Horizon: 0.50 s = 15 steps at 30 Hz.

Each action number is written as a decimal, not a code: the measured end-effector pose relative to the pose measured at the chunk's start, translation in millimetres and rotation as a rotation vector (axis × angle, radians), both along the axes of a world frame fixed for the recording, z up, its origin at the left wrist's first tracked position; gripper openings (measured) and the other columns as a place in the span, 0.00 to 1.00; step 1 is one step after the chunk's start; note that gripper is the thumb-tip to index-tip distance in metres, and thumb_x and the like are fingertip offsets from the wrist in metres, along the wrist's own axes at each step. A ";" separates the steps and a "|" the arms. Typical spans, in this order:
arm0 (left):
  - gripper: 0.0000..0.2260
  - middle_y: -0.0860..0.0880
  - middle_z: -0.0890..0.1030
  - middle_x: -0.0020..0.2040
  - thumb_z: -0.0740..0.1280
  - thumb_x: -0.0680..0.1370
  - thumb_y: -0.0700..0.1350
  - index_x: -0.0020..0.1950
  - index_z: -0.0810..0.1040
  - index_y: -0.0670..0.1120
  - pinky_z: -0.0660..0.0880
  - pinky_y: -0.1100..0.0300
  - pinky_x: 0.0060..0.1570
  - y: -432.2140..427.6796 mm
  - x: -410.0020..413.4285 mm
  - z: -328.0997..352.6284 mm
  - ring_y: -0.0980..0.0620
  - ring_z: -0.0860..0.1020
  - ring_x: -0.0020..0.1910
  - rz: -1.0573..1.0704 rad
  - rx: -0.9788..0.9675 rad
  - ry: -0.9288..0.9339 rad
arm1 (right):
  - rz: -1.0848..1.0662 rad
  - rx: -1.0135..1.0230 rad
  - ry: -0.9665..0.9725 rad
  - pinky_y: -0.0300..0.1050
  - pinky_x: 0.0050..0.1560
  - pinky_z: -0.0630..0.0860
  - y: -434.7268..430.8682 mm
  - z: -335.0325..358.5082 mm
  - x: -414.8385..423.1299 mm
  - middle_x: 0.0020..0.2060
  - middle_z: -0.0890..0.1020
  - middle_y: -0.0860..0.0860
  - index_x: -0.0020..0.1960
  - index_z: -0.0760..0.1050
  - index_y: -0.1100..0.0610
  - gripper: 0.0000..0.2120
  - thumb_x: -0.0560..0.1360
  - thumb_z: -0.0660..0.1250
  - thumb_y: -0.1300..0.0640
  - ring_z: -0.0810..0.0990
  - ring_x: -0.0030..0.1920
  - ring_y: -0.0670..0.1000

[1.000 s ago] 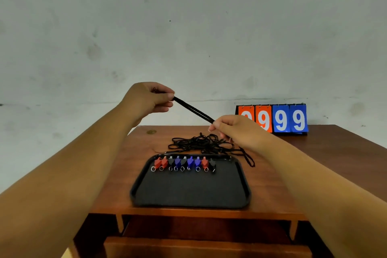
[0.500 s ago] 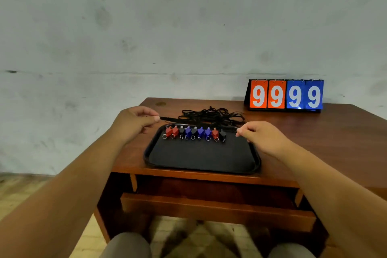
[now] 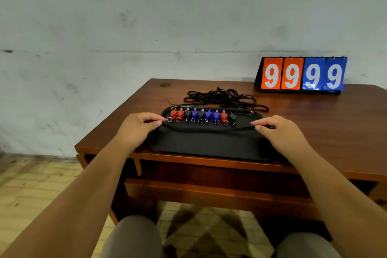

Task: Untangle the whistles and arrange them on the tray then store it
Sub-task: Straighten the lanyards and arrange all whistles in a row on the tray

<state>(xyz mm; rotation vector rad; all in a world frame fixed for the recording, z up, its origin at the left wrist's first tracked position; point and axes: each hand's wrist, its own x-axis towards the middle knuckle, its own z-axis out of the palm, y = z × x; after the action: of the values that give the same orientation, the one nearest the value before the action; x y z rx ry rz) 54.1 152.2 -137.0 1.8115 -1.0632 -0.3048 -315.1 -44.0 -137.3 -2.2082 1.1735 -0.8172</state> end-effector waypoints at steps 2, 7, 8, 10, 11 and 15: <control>0.07 0.59 0.86 0.55 0.75 0.81 0.46 0.53 0.90 0.58 0.74 0.61 0.60 -1.0 0.2 -1.4 0.61 0.81 0.56 0.002 0.028 -0.044 | -0.010 0.014 -0.001 0.38 0.45 0.70 -1.8 -1.7 -1.2 0.54 0.79 0.42 0.60 0.86 0.40 0.08 0.84 0.70 0.49 0.79 0.53 0.46; 0.07 0.58 0.87 0.50 0.76 0.80 0.45 0.54 0.89 0.56 0.77 0.64 0.54 -2.1 0.0 -4.2 0.59 0.84 0.51 0.053 -0.017 -0.032 | -0.035 0.017 0.006 0.39 0.42 0.72 -5.3 -5.0 -0.9 0.57 0.79 0.44 0.59 0.86 0.40 0.08 0.84 0.70 0.50 0.79 0.47 0.45; 0.07 0.57 0.88 0.50 0.75 0.81 0.45 0.54 0.89 0.56 0.78 0.63 0.54 -2.2 -0.3 -4.4 0.59 0.84 0.51 0.070 -0.025 -0.021 | -0.038 0.006 0.002 0.38 0.44 0.71 -5.5 -5.6 -1.3 0.57 0.79 0.45 0.60 0.86 0.41 0.08 0.84 0.70 0.50 0.78 0.49 0.44; 0.06 0.57 0.88 0.49 0.74 0.81 0.45 0.54 0.89 0.56 0.78 0.63 0.51 -1.2 -2.2 -3.4 0.58 0.84 0.50 0.102 -0.037 0.009 | -0.043 -0.005 -0.019 0.40 0.50 0.70 -5.8 -6.5 -1.9 0.59 0.79 0.46 0.60 0.86 0.41 0.09 0.83 0.71 0.51 0.77 0.54 0.45; 0.07 0.57 0.87 0.49 0.73 0.82 0.45 0.54 0.88 0.56 0.78 0.63 0.49 -1.0 -3.0 -3.3 0.57 0.84 0.50 0.109 -0.038 0.026 | -0.045 -0.002 -0.033 0.41 0.52 0.70 -5.5 -6.5 -2.1 0.59 0.79 0.46 0.59 0.86 0.41 0.08 0.83 0.71 0.51 0.77 0.56 0.45; 0.07 0.56 0.87 0.48 0.71 0.83 0.46 0.53 0.88 0.57 0.77 0.61 0.47 0.5 -3.7 -2.8 0.54 0.84 0.49 0.131 -0.020 0.027 | -0.072 0.013 -0.089 0.39 0.49 0.71 -3.5 -6.7 -2.0 0.58 0.79 0.46 0.53 0.85 0.41 0.07 0.83 0.70 0.51 0.77 0.52 0.43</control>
<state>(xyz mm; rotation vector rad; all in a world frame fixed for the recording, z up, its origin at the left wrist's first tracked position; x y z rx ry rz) 50.4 152.7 -139.8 1.8441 -0.9211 -0.2379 -317.1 -47.5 -144.0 -2.1067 1.2175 -0.9253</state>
